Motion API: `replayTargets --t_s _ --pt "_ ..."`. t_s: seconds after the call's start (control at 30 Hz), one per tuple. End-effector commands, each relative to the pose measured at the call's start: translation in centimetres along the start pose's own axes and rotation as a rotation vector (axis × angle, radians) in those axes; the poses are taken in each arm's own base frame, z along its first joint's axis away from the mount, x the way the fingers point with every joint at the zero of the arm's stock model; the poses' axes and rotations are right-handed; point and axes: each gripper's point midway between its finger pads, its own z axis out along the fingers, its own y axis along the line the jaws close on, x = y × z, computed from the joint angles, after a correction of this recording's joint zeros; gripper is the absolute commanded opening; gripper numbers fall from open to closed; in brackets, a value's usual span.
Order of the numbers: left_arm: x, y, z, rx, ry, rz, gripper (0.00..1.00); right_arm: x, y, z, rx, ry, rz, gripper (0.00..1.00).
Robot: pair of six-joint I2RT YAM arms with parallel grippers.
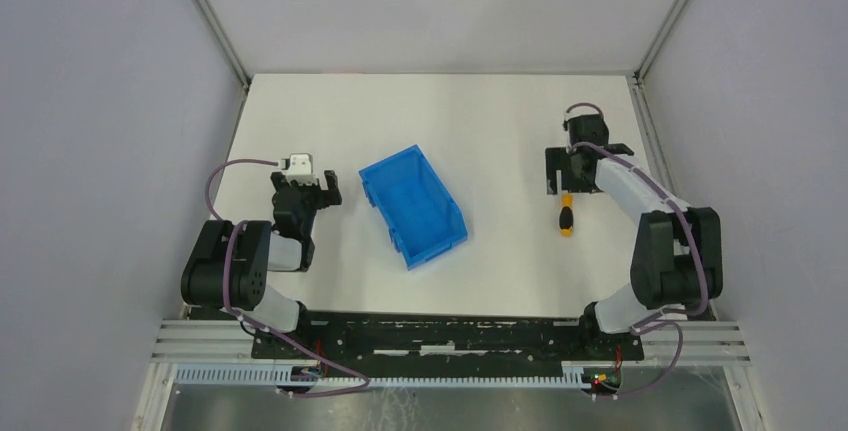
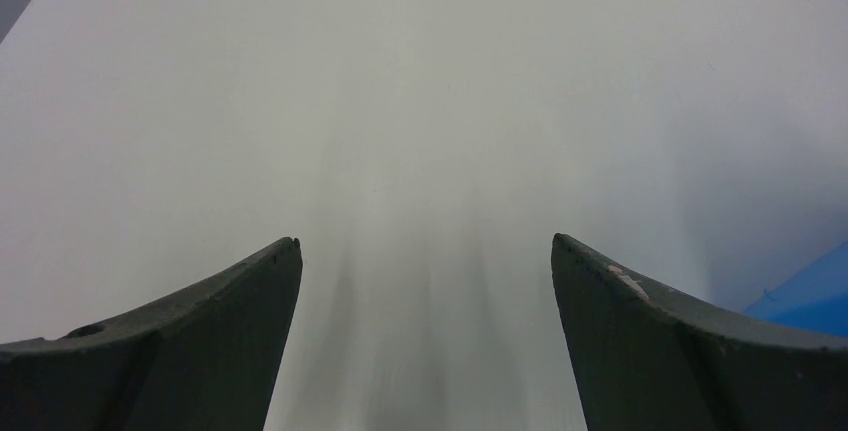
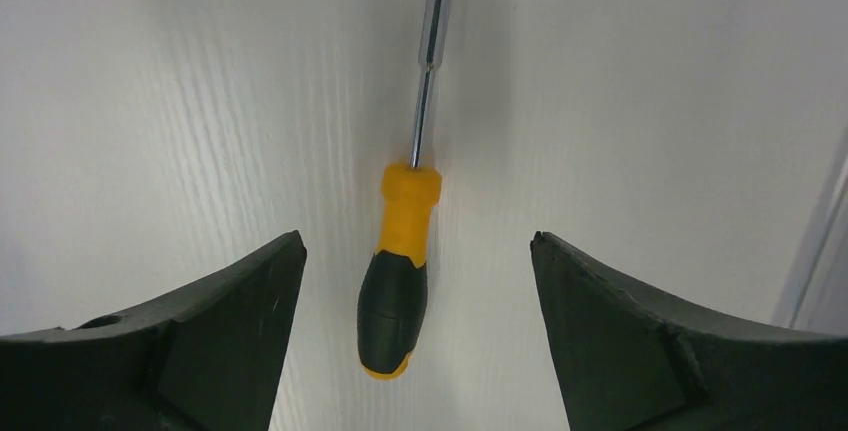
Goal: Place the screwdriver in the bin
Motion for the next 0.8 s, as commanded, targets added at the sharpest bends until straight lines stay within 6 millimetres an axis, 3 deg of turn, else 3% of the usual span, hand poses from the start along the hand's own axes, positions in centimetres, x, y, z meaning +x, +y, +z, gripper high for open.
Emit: replayTargets --t_s 0.0,0.1,0.17,0.23,0.3,0.47,0.6,0.7,0.77 --pt "-1.5 0.0 0.4 -0.001 -0.054 -0.019 1.0 3.3 0.9 2.7 -0.03 0.094 -0.002 0.87" --pt "-1.5 0.0 0.4 -0.001 -0.053 -0.019 1.0 6.4 0.9 4.5 -0.016 0.155 0.007 0.74" --pt "-1.5 0.0 0.4 0.0 -0.053 -0.019 1.0 7.5 1.6 5.2 -0.05 0.166 0.014 0.54" --pt "-1.4 0.0 0.4 0.0 -0.053 -0.019 1.0 7.9 1.8 5.1 -0.062 0.184 0.01 0.24" --pt "-1.5 0.0 0.4 0.0 -0.055 -0.019 1.0 6.4 1.4 3.9 -0.053 0.16 0.006 0.0" --pt "-1.5 0.0 0.4 0.0 -0.054 -0.019 1.0 0.9 0.4 -2.9 -0.058 0.075 -0.007 0.0" --pt "-1.5 0.0 0.4 0.0 -0.055 -0.019 1.0 -0.6 -0.5 -7.8 -0.019 0.053 -0.002 0.0" --pt "-1.5 0.0 0.4 0.0 -0.054 -0.019 1.0 -2.4 1.8 -10.5 -0.062 -0.039 -0.011 0.0" --pt "-1.5 0.1 0.4 -0.001 -0.053 -0.019 1.0 -3.5 4.8 -12.1 -0.125 -0.107 -0.03 0.0"
